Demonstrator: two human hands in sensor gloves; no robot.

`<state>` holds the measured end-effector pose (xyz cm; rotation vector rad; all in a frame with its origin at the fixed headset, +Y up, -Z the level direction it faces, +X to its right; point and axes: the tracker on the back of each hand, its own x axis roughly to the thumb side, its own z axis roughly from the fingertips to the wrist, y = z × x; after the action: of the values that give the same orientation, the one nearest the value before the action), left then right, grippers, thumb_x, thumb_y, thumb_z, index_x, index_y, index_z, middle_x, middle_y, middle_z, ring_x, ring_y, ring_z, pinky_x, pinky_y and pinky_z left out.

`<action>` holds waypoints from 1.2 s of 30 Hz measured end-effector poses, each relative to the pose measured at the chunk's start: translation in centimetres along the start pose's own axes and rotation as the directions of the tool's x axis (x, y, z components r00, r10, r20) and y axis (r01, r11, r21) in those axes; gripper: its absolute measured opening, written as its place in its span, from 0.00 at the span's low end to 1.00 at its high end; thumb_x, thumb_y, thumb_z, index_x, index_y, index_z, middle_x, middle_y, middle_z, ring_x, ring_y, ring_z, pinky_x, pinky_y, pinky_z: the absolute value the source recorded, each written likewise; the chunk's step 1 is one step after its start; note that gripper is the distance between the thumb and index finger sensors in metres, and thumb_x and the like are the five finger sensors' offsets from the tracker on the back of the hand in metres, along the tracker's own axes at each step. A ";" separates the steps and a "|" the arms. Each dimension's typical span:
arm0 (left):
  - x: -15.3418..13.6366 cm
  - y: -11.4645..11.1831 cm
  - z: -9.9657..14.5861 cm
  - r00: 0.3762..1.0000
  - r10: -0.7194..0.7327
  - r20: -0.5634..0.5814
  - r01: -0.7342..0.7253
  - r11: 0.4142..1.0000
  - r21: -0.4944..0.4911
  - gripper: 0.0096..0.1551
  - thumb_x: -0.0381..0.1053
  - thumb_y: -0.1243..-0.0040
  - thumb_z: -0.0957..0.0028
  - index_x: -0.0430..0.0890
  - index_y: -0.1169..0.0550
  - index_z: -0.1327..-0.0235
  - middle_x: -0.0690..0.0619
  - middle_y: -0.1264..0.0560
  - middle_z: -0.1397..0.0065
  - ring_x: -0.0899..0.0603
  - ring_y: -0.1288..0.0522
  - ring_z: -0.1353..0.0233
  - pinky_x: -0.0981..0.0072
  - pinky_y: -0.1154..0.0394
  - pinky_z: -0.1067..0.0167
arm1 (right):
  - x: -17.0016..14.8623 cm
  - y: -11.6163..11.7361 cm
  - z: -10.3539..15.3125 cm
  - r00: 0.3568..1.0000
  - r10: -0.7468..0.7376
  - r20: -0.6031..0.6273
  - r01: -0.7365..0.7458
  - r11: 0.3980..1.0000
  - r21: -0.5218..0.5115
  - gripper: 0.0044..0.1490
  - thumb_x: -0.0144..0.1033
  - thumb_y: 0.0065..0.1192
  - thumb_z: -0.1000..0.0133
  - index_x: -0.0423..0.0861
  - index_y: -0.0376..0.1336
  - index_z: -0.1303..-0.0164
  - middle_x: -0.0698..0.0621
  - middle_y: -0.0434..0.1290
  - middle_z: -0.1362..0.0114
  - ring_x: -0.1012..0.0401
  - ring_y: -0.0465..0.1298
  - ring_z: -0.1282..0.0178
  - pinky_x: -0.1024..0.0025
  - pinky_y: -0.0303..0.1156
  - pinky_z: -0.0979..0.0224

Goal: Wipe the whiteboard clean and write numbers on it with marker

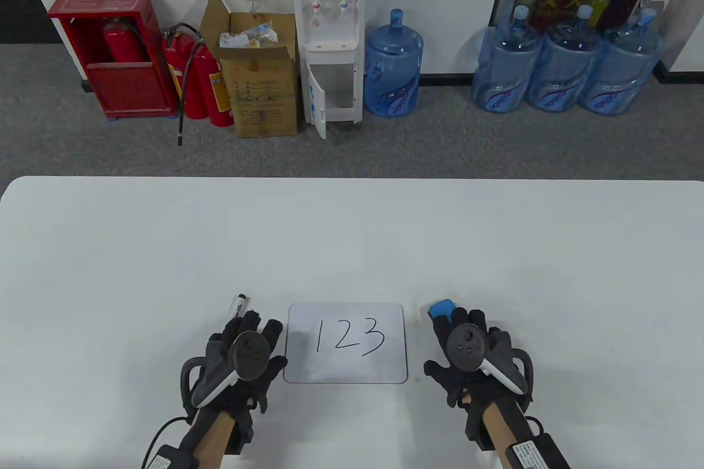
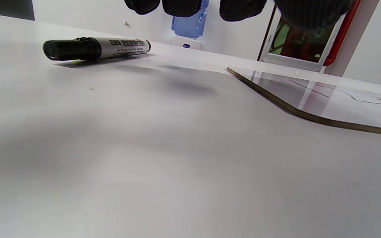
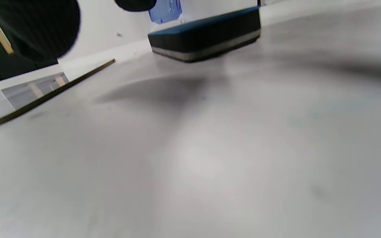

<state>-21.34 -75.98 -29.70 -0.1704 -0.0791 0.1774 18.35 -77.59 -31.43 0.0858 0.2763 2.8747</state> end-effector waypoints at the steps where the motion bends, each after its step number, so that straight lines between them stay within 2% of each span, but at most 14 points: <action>1: 0.0 0.0 0.0 1.000 0.001 0.001 -0.001 1.000 0.000 0.41 0.68 0.50 0.50 0.66 0.42 0.19 0.49 0.51 0.08 0.33 0.50 0.12 0.30 0.53 0.20 | -0.1 -0.1 -0.3 1.000 0.000 -0.019 0.000 1.000 -0.009 0.55 0.63 0.61 0.52 0.60 0.41 0.19 0.52 0.33 0.15 0.46 0.34 0.14 0.37 0.35 0.20; 6: -0.1 0.1 -0.1 1.000 -0.019 0.000 0.019 1.000 0.002 0.41 0.68 0.50 0.50 0.66 0.42 0.19 0.49 0.51 0.08 0.33 0.50 0.12 0.30 0.53 0.20 | -0.4 -0.8 -2.0 0.990 0.004 -0.139 -0.008 1.000 -0.029 0.56 0.59 0.66 0.52 0.59 0.42 0.19 0.51 0.36 0.15 0.43 0.48 0.15 0.37 0.44 0.19; 12: -0.2 0.2 -0.1 1.000 -0.006 0.005 0.006 1.000 -0.002 0.41 0.68 0.50 0.50 0.66 0.42 0.19 0.49 0.50 0.08 0.33 0.50 0.12 0.30 0.53 0.20 | -0.6 -1.2 -3.4 0.975 0.071 -0.209 -0.080 0.996 -0.036 0.55 0.55 0.68 0.53 0.55 0.45 0.20 0.48 0.44 0.16 0.46 0.63 0.23 0.43 0.58 0.26; 17: 0.4 -0.1 -0.3 0.999 -0.024 0.020 0.025 1.000 -0.018 0.41 0.68 0.50 0.50 0.66 0.42 0.19 0.49 0.50 0.08 0.33 0.49 0.12 0.30 0.53 0.20 | -0.2 -1.1 -3.6 0.976 0.078 -0.205 -0.092 0.994 -0.062 0.51 0.49 0.70 0.52 0.52 0.50 0.21 0.45 0.55 0.20 0.47 0.66 0.27 0.45 0.61 0.30; 22: 1.8 -0.7 -0.6 0.998 -0.056 0.043 0.058 0.997 -0.045 0.42 0.68 0.50 0.50 0.66 0.43 0.19 0.49 0.48 0.08 0.33 0.48 0.12 0.29 0.52 0.21 | 0.3 -1.3 -3.7 0.976 0.083 -0.203 -0.103 0.991 -0.089 0.53 0.48 0.72 0.53 0.47 0.50 0.21 0.41 0.58 0.22 0.44 0.68 0.31 0.44 0.63 0.33; 27: 2.7 -1.4 -1.1 0.994 -0.102 0.035 0.105 0.991 -0.079 0.43 0.69 0.50 0.50 0.64 0.43 0.18 0.49 0.47 0.09 0.33 0.47 0.12 0.30 0.52 0.21 | 1.8 -2.0 -3.6 0.993 0.004 -0.121 -0.023 0.988 -0.150 0.53 0.48 0.72 0.53 0.46 0.50 0.22 0.41 0.59 0.23 0.44 0.69 0.32 0.43 0.63 0.34; 31: 2.9 -2.0 -1.4 0.992 -0.126 0.024 0.128 0.984 -0.123 0.44 0.69 0.50 0.50 0.64 0.43 0.18 0.49 0.48 0.08 0.32 0.47 0.13 0.30 0.52 0.21 | 4.9 -2.5 -3.3 1.000 0.014 -0.004 -0.015 0.987 -0.159 0.53 0.49 0.71 0.52 0.46 0.50 0.21 0.41 0.58 0.23 0.45 0.69 0.32 0.43 0.63 0.34; 36: 3.2 -2.6 -1.6 0.981 -0.196 0.010 0.194 0.965 -0.178 0.42 0.70 0.54 0.49 0.65 0.45 0.18 0.49 0.50 0.08 0.32 0.47 0.13 0.30 0.52 0.20 | 9.9 -2.0 -2.6 0.985 0.054 0.164 -0.029 0.989 -0.146 0.52 0.49 0.70 0.52 0.47 0.51 0.21 0.42 0.59 0.23 0.45 0.69 0.31 0.43 0.63 0.33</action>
<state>-17.62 -78.14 -30.65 -0.3405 -0.1032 -0.0276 9.03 -73.62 -34.02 0.3086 0.0357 2.8953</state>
